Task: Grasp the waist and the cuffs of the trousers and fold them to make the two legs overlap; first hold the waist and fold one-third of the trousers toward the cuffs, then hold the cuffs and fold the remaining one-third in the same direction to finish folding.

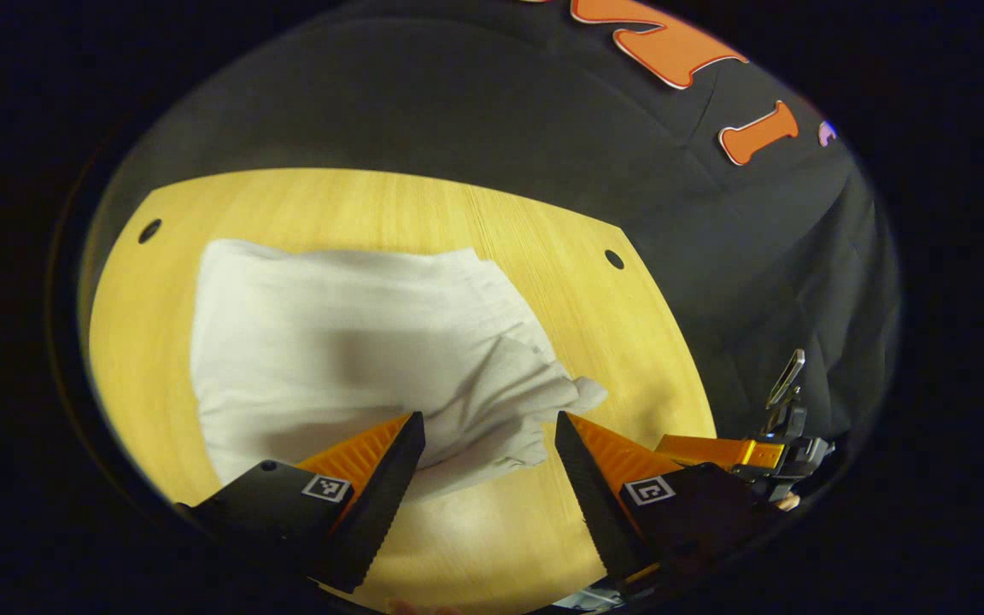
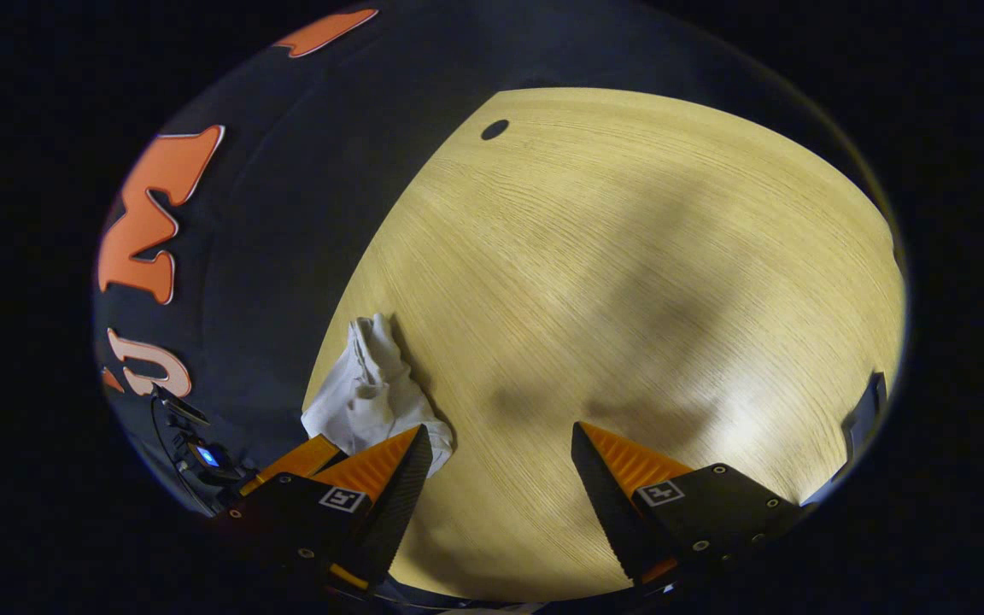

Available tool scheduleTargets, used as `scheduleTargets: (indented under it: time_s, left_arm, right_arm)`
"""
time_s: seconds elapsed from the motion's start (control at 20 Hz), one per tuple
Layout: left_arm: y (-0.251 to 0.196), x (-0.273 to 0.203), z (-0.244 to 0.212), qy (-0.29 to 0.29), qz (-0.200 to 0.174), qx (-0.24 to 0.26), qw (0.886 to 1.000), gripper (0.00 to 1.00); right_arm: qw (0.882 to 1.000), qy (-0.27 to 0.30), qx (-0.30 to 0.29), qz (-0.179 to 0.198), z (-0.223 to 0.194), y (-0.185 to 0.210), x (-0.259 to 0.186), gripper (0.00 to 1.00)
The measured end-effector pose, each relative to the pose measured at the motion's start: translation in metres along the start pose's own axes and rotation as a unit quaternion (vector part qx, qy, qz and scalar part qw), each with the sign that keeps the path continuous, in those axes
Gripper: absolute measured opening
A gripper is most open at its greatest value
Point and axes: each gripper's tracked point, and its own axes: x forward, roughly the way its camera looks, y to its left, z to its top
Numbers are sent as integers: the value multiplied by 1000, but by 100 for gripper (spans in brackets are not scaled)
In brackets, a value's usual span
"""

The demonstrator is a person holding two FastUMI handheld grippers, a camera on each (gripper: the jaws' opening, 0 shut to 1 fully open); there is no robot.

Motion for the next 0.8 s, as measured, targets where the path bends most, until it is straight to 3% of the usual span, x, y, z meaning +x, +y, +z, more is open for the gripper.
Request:
scheduleTargets:
  time_s: [0.2,0.35,0.6,0.8]
  left_arm:
    - [48,-43,22,-68,40,1,997,96]
    - [91,-82,44,-125,86,10,988,100]
    - [123,-142,62,-217,153,17,964,100]
    - [127,-142,62,-269,183,21,945,100]
  right_arm:
    - [996,-44,-78,0,21,32,-11,99]
    - [985,-91,-145,0,43,62,-23,99]
    - [953,-177,-244,11,68,120,-56,99]
    - [928,-242,-280,37,71,166,-89,98]
